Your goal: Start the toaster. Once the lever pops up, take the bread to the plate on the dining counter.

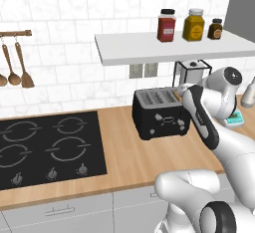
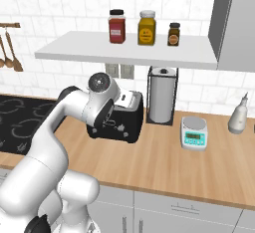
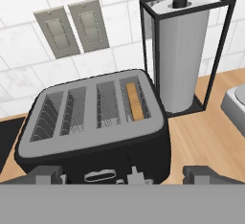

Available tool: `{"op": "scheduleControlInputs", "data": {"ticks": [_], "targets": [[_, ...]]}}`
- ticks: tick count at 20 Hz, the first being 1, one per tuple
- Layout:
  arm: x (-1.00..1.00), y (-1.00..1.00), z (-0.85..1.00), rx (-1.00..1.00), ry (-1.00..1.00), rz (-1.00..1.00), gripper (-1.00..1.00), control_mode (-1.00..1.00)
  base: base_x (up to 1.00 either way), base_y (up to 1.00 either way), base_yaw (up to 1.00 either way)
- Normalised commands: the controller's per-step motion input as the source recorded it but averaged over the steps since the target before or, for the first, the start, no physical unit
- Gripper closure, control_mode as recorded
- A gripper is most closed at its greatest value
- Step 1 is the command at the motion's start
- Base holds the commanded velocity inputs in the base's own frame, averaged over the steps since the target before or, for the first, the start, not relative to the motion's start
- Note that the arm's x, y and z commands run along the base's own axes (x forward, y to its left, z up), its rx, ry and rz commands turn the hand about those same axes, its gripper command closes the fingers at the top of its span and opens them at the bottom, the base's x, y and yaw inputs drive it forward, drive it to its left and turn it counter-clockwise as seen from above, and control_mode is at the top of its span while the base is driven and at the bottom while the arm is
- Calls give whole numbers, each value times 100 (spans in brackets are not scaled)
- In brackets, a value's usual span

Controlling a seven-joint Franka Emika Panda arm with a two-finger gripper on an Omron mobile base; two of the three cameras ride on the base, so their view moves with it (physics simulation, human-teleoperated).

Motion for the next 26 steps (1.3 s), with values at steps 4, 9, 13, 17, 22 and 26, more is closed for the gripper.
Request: {"op": "scheduleControlInputs", "data": {"ticks": [4, 9, 13, 17, 22, 26], "targets": [[0, 0, 0, 0, 0, 0, -100, -100, 0, 0, 0], [0, 0, 0, 0, 0, 0, -100, -100, 0, 0, 0], [0, 0, 0, 0, 0, 0, -100, -100, 0, 0, 0], [0, 0, 0, 0, 0, 0, -100, -100, 0, 0, 0], [0, 0, 0, 0, 0, 0, -100, -100, 0, 0, 0], [0, 0, 0, 0, 0, 0, -100, -100, 0, 0, 0]]}}
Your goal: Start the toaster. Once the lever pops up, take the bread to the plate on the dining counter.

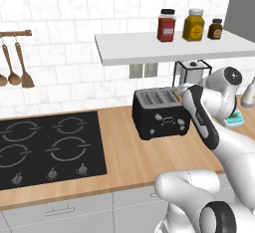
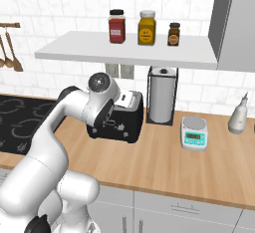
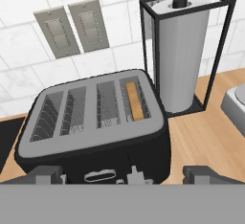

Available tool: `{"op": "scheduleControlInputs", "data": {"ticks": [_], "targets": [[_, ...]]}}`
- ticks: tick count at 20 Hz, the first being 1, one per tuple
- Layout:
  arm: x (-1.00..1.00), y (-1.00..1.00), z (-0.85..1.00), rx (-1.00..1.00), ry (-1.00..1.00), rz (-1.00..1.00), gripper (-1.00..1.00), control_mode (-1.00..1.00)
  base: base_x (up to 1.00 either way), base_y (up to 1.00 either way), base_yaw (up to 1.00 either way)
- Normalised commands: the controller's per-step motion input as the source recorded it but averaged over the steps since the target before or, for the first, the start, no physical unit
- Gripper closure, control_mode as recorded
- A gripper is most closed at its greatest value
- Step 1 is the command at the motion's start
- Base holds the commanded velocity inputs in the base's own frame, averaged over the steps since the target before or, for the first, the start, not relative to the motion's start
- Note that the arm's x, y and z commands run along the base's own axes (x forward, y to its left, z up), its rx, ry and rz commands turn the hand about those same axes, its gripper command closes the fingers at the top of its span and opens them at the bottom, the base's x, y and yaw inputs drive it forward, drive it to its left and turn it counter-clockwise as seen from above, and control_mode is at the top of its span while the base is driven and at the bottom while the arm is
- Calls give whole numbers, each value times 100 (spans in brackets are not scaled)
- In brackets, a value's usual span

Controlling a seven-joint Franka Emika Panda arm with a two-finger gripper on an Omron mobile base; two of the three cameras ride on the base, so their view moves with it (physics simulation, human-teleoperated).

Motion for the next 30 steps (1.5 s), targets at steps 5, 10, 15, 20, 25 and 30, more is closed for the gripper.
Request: {"op": "scheduleControlInputs", "data": {"ticks": [5, 10, 15, 20, 25, 30], "targets": [[0, 0, 0, 0, 0, 0, -100, -100, 0, 0, 0], [0, 0, 0, 0, 0, 0, -100, -100, 0, 0, 0], [0, 0, 0, 0, 0, 0, -100, -100, 0, 0, 0], [0, 0, 0, 0, 0, 0, -100, -100, 0, 0, 0], [0, 0, 0, 0, 0, 0, -100, -100, 0, 0, 0], [0, 0, 0, 0, 0, 0, -100, -100, 0, 0, 0]]}}
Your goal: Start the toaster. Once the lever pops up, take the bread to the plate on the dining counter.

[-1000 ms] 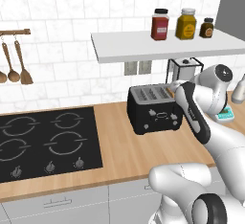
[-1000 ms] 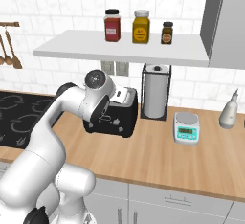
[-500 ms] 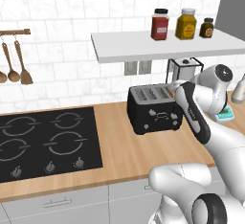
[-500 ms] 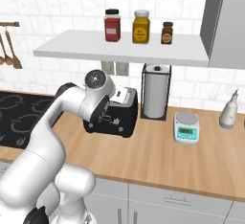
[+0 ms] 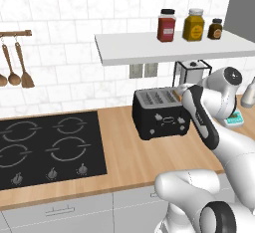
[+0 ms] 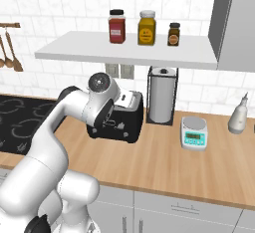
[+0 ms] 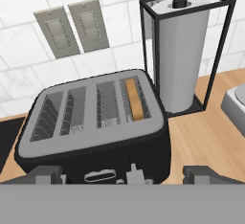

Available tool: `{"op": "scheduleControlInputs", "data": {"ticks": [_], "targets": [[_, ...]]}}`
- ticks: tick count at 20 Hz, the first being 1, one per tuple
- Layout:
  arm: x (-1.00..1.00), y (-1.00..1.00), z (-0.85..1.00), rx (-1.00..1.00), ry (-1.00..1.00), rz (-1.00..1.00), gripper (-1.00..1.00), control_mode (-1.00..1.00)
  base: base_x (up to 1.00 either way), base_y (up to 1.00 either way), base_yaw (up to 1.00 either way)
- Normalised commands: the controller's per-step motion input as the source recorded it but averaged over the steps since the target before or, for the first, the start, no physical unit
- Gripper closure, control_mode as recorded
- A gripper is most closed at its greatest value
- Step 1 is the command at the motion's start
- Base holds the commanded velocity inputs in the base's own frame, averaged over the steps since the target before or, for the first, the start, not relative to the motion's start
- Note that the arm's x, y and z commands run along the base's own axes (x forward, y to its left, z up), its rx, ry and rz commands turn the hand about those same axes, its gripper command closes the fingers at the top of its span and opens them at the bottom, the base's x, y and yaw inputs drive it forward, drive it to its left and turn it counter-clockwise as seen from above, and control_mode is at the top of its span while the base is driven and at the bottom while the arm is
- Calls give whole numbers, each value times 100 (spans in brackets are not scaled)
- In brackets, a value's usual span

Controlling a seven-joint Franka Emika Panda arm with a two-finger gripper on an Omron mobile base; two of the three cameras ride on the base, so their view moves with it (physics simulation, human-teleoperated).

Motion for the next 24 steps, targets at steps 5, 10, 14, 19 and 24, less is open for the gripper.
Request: {"op": "scheduleControlInputs", "data": {"ticks": [5, 10, 14, 19, 24], "targets": [[0, 0, 0, 0, 0, 0, -100, -100, 0, 0, 0], [0, 0, 0, 0, 0, 0, -100, -100, 0, 0, 0], [0, 0, 0, 0, 0, 0, -100, -100, 0, 0, 0], [-2, 0, 0, 0, 0, 0, -100, -100, 0, 0, 0], [-2, 0, -3, 0, 0, 0, -100, -100, 0, 0, 0]]}}
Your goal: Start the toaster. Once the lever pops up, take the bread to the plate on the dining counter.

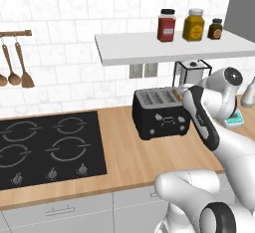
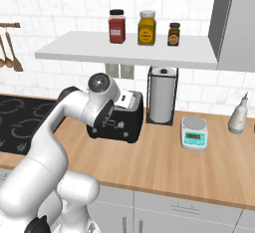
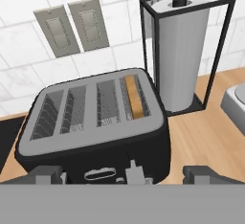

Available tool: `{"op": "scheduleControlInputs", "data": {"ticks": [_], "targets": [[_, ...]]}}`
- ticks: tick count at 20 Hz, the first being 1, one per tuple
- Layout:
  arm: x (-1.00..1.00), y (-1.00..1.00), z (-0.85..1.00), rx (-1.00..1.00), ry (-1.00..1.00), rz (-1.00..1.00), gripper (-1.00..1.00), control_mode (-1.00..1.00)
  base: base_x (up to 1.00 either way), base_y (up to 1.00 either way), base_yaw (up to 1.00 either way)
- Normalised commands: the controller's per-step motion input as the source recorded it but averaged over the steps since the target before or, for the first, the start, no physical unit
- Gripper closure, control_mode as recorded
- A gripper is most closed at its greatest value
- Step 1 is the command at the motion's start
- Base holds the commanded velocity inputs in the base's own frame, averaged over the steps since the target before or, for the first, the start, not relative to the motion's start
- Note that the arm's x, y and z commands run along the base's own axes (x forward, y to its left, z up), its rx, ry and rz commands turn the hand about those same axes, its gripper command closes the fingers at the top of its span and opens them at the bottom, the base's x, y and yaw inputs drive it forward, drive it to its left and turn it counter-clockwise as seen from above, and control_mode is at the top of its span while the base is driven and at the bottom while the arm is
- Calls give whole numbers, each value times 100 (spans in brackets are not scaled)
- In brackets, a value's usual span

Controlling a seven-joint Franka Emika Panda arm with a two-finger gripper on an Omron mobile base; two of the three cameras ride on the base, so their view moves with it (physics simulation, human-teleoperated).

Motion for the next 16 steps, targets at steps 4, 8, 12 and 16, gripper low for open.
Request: {"op": "scheduleControlInputs", "data": {"ticks": [4, 8, 12, 16], "targets": [[0, 0, 0, -1, 1, 7, -100, -100, 0, 0, 0], [0, 0, 0, -1, 1, 11, -100, -100, 0, 0, 0], [0, 0, 0, -3, 6, 12, -100, -100, 0, 0, 0], [0, 0, 0, -2, 4, 7, -100, -100, 0, 0, 0]]}}
